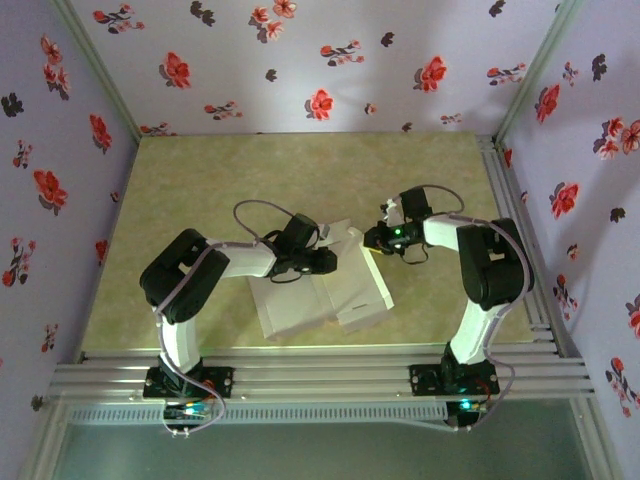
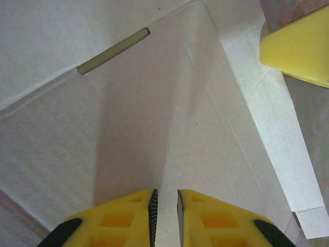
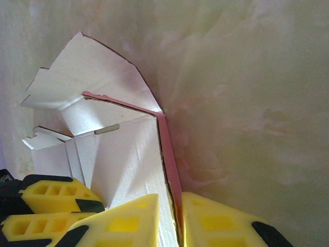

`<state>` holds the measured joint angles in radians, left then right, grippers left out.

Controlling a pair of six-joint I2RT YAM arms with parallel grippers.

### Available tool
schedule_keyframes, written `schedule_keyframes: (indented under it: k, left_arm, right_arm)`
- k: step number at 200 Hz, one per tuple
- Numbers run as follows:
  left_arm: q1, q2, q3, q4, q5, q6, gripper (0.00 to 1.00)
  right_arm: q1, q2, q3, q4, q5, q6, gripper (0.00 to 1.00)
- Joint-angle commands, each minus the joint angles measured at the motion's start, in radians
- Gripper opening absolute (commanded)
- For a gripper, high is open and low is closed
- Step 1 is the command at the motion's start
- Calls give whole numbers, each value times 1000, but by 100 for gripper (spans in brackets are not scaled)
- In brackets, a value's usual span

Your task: Fold the paper box

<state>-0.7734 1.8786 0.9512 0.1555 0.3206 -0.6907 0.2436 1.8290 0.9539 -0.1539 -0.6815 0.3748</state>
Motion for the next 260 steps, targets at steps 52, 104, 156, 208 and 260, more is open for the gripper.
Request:
schedule_keyframes:
  k: [52, 104, 156, 208, 260]
  left_arm:
    - [-15, 42, 6, -48, -3, -18, 20]
    - [-16, 43, 8, -47, -2, -19, 20]
    - [-16, 41, 6, -45, -1, -19, 20]
    - [-16, 39, 6, -38, 7, -24, 20]
    - [3, -26, -1, 50, 66, -85, 20]
  right_arm:
    - [12, -86, -55, -75, 61, -72, 22]
    - [44, -56, -34, -84, 46, -81, 23]
    - [68, -49, -15, -119, 121, -101, 21]
    - [95, -63, 18, -202, 264, -144, 15]
    - [196, -109, 74, -325, 507, -184, 9]
